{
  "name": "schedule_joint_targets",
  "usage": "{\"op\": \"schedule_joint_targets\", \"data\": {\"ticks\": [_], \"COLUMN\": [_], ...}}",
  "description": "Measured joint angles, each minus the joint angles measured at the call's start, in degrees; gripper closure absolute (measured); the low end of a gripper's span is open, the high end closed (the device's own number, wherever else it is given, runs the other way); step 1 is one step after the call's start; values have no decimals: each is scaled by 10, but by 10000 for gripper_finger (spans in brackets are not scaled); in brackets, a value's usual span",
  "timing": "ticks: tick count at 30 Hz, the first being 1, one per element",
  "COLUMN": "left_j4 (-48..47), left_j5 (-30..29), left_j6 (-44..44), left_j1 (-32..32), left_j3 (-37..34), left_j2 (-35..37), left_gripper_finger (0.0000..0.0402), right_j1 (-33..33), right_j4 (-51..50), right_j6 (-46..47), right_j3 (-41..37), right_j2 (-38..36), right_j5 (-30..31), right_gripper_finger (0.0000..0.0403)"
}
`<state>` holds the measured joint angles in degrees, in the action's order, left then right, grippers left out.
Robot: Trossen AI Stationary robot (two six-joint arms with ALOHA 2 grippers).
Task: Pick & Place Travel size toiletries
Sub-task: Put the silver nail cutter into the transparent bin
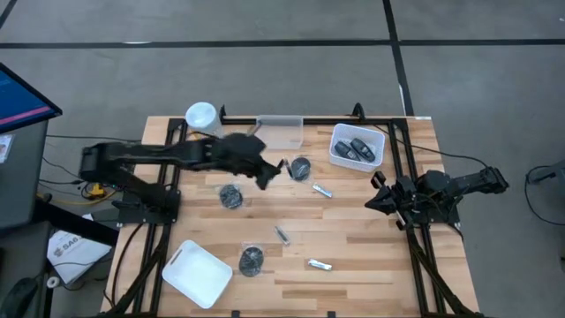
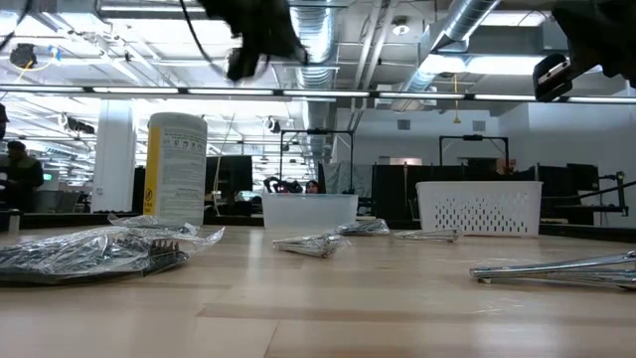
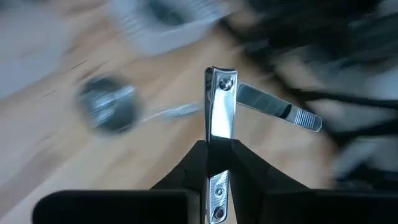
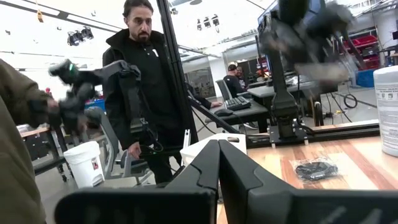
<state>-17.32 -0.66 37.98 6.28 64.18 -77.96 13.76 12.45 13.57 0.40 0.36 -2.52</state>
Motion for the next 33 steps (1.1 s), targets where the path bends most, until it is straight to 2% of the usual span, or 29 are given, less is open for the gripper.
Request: {"op": "schedule_joint_targets", "data": {"ticks": [4,9,13,19,24,30,33], "left_j4": [52,124,184,364,393,398,396], "left_j5": [52,73,113,217,221,219,174], "left_j6": [9,1,-8,-66,-118,-125,-158], "left_j1": [-10,-37,-61,-114,-155,-168,-162], "left_j3": [0,1,1,2,1,1,1], "left_j2": [87,171,212,237,244,240,230], "left_gripper_finger": [369,369,369,359,365,359,363], "right_j1": [0,0,0,0,0,0,0], "right_j4": [0,-1,0,-1,0,0,0], "right_j6": [0,0,0,0,0,0,0], "right_j3": [0,0,0,0,0,0,0], "right_j2": [0,0,0,0,0,0,0], "right_j5": [0,0,0,-1,-2,-2,-2], "right_gripper_finger": [403,403,403,403,403,403,403]}}
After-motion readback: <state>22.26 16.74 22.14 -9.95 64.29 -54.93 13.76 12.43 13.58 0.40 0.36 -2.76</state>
